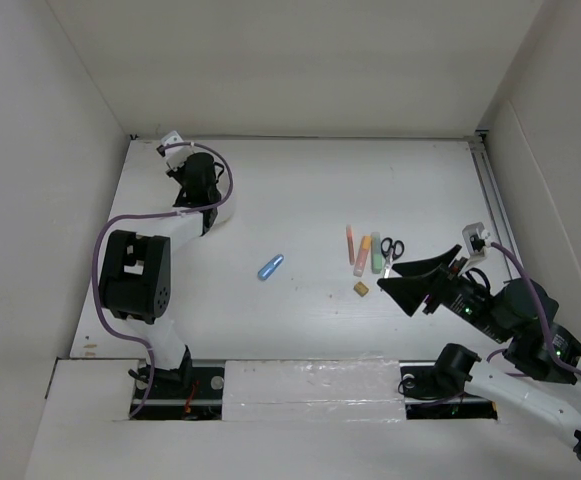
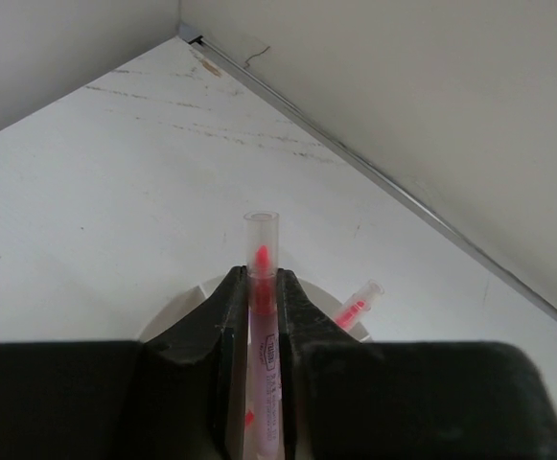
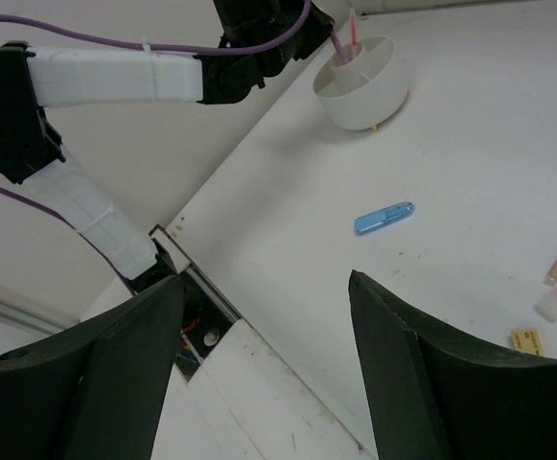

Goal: Sort the stationery into containers
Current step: Place the pen in the storage box, then pick up the pen from the center of the board.

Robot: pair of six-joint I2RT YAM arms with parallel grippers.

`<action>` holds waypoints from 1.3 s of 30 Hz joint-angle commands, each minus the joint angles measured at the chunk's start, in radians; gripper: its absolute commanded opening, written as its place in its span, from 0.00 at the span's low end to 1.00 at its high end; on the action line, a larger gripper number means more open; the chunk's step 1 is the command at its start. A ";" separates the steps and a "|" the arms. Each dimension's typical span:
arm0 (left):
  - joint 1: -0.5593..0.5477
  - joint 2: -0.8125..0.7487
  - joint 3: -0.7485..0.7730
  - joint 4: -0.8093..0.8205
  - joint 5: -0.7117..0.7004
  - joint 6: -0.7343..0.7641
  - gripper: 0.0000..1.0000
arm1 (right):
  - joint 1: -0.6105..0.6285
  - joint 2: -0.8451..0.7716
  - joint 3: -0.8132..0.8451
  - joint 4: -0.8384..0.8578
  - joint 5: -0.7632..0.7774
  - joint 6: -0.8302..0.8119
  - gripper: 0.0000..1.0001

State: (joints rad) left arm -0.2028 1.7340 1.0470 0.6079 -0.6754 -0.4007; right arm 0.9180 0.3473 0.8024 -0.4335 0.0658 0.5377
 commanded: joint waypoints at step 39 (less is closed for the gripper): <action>-0.567 0.295 0.830 -1.005 0.389 -0.199 1.00 | 0.009 -0.027 0.244 -0.306 0.316 0.038 1.00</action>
State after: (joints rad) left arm -0.7486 1.9579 1.7882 -0.1898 -0.3229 -0.5598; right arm 0.9180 0.3244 1.0573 -0.6918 0.3443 0.5617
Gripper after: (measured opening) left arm 0.997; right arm 0.994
